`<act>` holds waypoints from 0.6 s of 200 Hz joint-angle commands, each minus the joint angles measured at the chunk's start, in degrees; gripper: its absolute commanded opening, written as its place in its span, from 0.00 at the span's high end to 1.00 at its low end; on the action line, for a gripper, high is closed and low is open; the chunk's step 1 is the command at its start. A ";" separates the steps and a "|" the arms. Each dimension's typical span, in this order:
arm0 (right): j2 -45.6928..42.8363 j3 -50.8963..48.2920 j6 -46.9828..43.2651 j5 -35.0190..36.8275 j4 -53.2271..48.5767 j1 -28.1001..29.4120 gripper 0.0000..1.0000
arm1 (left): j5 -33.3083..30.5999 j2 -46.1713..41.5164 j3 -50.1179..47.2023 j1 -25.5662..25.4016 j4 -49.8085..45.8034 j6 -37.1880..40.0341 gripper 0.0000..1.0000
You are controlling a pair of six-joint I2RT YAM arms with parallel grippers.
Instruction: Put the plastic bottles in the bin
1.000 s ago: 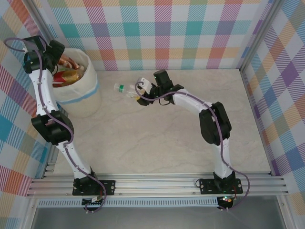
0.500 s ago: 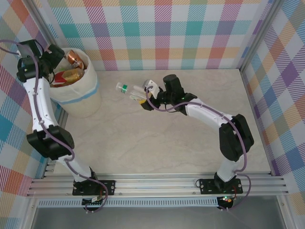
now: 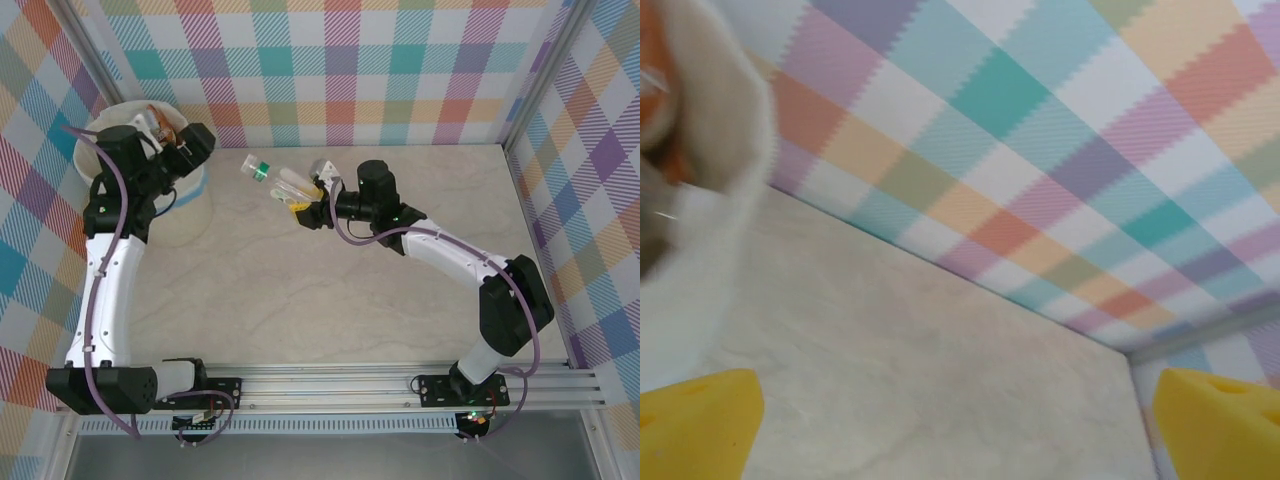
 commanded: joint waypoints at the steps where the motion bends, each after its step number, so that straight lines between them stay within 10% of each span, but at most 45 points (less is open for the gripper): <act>1: -0.35 2.30 3.19 -4.11 5.12 1.06 0.58 | 5.48 0.87 -2.99 -3.59 3.52 -3.39 0.00; 47: 4.52 8.26 2.69 -4.44 3.23 2.88 0.57 | 6.49 3.64 -3.61 -12.12 5.54 -3.14 0.01; 120: 5.92 10.06 3.71 -5.93 3.83 3.97 0.52 | 5.27 2.38 -5.56 -11.98 6.89 -2.75 0.60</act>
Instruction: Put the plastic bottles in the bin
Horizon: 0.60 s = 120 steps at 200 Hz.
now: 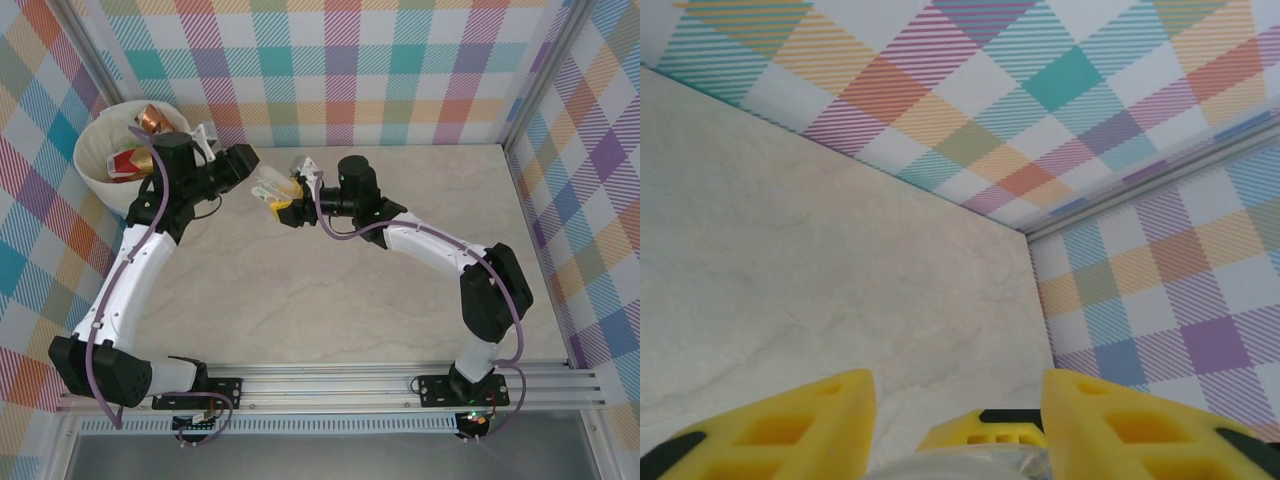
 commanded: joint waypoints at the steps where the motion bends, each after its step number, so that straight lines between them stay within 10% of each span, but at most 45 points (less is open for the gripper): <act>1: -1.04 2.64 0.44 -3.14 2.15 0.85 0.51 | -0.80 -0.95 0.56 -0.15 -1.16 4.48 0.61; 34: -4.18 0.20 -0.36 -1.11 0.10 0.83 0.29 | -2.99 0.42 5.24 2.55 -3.64 7.51 1.00; 69: -9.36 -5.29 -1.94 9.59 -1.83 0.77 0.07 | -7.30 0.02 11.45 13.57 -5.93 9.23 1.00; 120: -11.94 -9.24 -1.98 21.36 -6.74 0.68 0.00 | -21.70 0.68 18.81 31.35 -10.32 11.98 1.00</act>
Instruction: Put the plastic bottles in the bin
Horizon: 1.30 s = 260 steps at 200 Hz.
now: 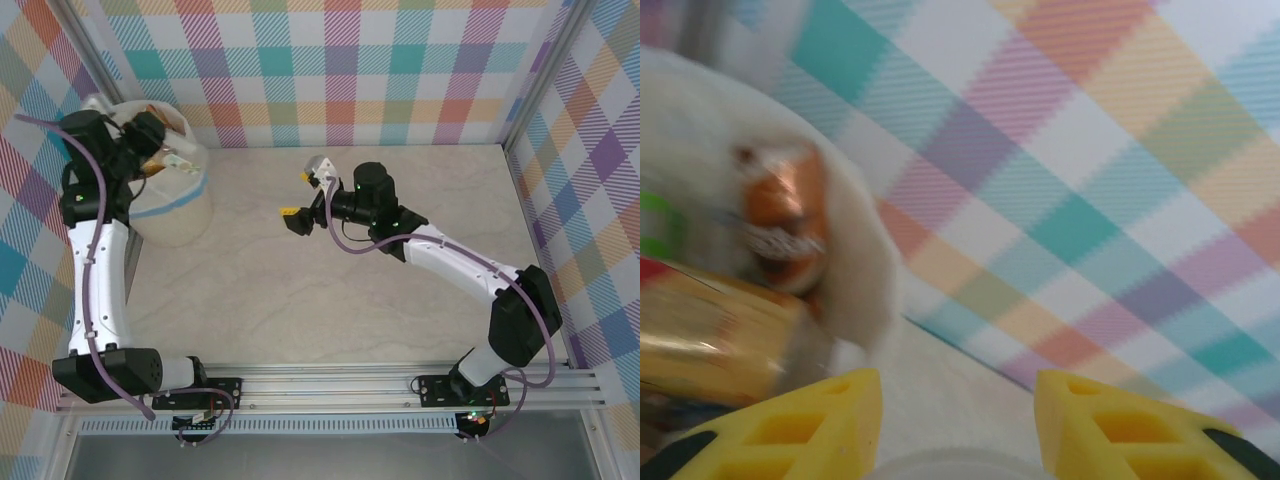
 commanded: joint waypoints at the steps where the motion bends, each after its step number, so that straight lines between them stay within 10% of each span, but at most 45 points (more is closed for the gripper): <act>1: -1.01 -2.30 0.79 7.18 -3.01 0.20 0.00 | -8.56 -0.18 3.76 7.20 -2.44 2.71 1.00; 54: -0.70 -3.58 4.65 11.63 -2.85 0.20 0.00 | -21.38 8.37 12.61 12.69 -3.61 11.70 1.00; 164: 0.78 -1.78 6.47 12.80 -4.96 0.20 0.00 | -22.83 37.43 47.56 10.79 -35.11 19.41 1.00; 229: 2.74 -0.54 5.89 13.52 -6.88 0.20 0.00 | -26.14 59.96 86.10 5.31 -54.80 23.91 0.68; 260: 2.48 -0.80 5.31 14.33 -8.17 0.20 0.00 | -22.87 59.70 86.12 1.49 -52.19 25.94 0.18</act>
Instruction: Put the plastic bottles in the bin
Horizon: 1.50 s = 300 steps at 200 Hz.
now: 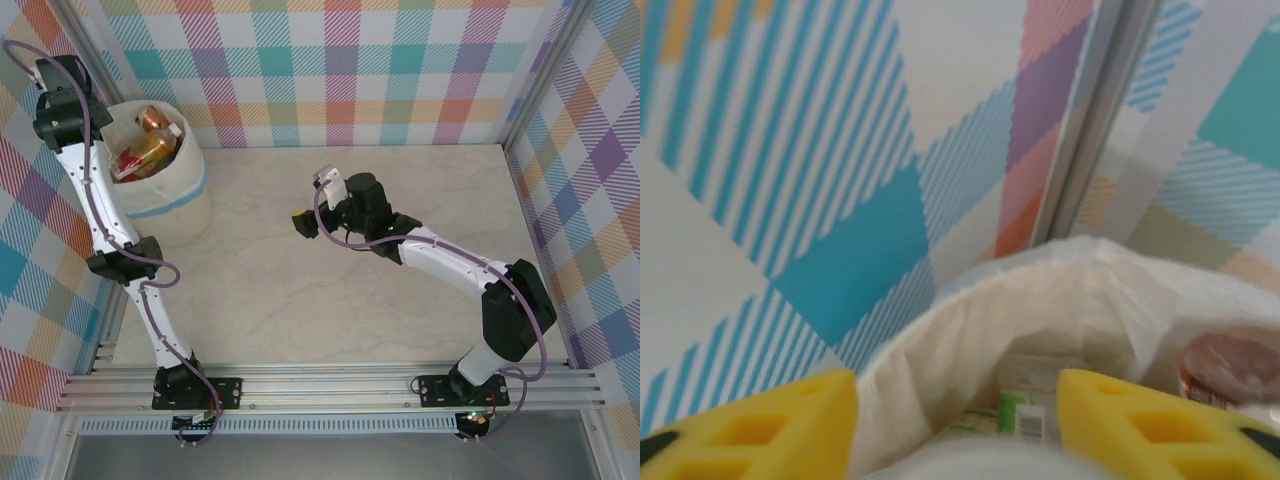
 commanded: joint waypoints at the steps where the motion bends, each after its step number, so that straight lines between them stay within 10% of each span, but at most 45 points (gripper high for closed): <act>1: 0.03 1.71 -0.46 0.89 -0.99 0.20 0.00 | 4.30 2.08 1.98 -4.50 -6.38 2.16 0.17; 27: -0.14 1.49 -1.15 1.93 -1.57 0.21 0.00 | 8.76 -0.79 2.01 -7.74 -0.74 6.33 0.00; 98: -1.01 -0.43 -2.07 3.69 -1.70 0.18 0.00 | 7.85 -6.19 1.88 -8.55 1.50 3.36 0.00; 201: -18.24 -16.90 1.61 19.56 -2.01 -7.26 0.00 | 39.58 -23.26 -3.43 -8.61 5.04 -7.50 0.00; 259: -27.85 -30.58 4.46 25.13 -3.41 -21.70 0.00 | 39.37 -50.66 -68.45 -8.94 50.65 -18.70 0.00; 300: -27.83 -39.61 8.54 23.71 3.62 -31.83 0.00 | 30.13 -63.79 -96.25 -9.80 72.99 -20.10 0.00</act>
